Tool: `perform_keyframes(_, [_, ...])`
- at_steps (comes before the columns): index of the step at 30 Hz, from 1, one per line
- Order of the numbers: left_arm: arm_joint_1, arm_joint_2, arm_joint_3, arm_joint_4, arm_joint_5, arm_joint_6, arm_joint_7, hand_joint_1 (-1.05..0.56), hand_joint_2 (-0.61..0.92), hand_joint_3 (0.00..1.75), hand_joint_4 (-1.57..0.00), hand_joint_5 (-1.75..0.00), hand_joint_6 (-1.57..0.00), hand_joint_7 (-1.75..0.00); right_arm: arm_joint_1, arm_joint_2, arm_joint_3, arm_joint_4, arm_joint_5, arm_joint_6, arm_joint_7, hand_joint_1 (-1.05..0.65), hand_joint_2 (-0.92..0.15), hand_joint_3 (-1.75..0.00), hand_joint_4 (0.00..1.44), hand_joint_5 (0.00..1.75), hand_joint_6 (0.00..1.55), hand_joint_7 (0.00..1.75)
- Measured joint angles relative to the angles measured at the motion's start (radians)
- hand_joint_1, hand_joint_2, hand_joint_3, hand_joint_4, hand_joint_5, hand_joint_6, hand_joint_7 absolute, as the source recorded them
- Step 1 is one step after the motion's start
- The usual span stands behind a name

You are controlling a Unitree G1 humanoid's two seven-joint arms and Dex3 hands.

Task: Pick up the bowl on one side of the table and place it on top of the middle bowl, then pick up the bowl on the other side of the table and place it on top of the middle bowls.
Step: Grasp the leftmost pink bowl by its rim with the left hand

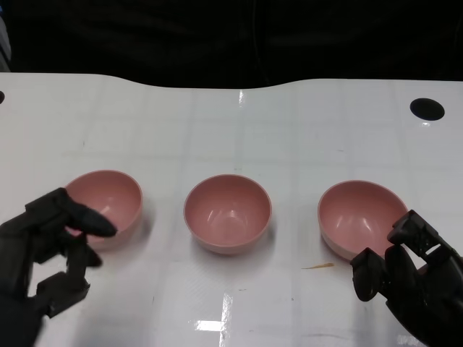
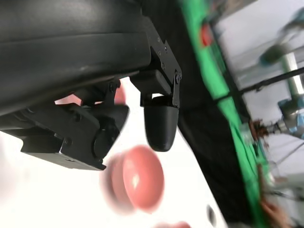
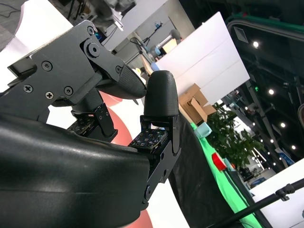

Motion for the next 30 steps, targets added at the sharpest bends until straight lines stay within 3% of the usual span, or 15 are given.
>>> perform_keyframes(4, [-0.001, 0.041, -0.028, -0.014, 0.348, -0.021, 0.064, -0.79, 0.88, 0.00, -0.44, -0.39, -0.73, -0.03, 0.000, 0.000, 0.003, 0.000, 0.000, 0.000, 0.000, -0.06, -0.51, -1.22, 0.82, 1.75, 0.82, 1.43])
perform_keyframes(8, [-0.026, 0.118, -0.054, -0.088, 0.696, 0.026, 0.009, -0.89, 0.86, 0.00, -0.43, -0.15, -0.66, 0.00, 0.000, 0.001, 0.005, 0.000, 0.000, 0.000, -0.001, -0.06, -0.53, -1.21, 0.82, 1.75, 0.81, 1.43])
perform_keyframes(10, [-0.074, 0.158, -0.062, -0.105, 0.773, 0.042, -0.050, -0.91, 0.85, 0.00, -0.39, -0.10, -0.63, 0.00, -0.001, 0.001, 0.005, 0.000, -0.001, -0.002, -0.001, -0.06, -0.53, -1.20, 0.83, 1.75, 0.83, 1.40])
perform_keyframes(17, [-0.179, 0.180, -0.132, -0.028, 0.820, 0.092, -0.203, -0.93, 0.80, 0.00, -0.34, -0.04, -0.54, -0.01, 0.002, 0.004, 0.007, 0.000, -0.002, -0.017, -0.001, -0.06, -0.53, -1.18, 0.82, 1.75, 0.82, 1.40])
perform_keyframes(22, [-0.240, 0.179, -0.168, 0.091, 0.804, 0.087, -0.197, -0.88, 0.73, 0.00, -0.39, -0.04, -0.56, -0.01, 0.002, 0.008, 0.008, 0.000, -0.002, -0.018, -0.008, -0.06, -0.53, -1.19, 0.82, 1.75, 0.82, 1.41])
perform_keyframes(30, [-0.290, 0.188, -0.226, 0.215, 0.802, 0.074, -0.186, -0.82, 0.78, 0.01, -0.44, -0.03, -0.57, 0.00, 0.002, 0.007, 0.007, 0.000, 0.000, -0.017, -0.008, -0.04, -0.52, -1.20, 0.81, 1.75, 0.82, 1.41])
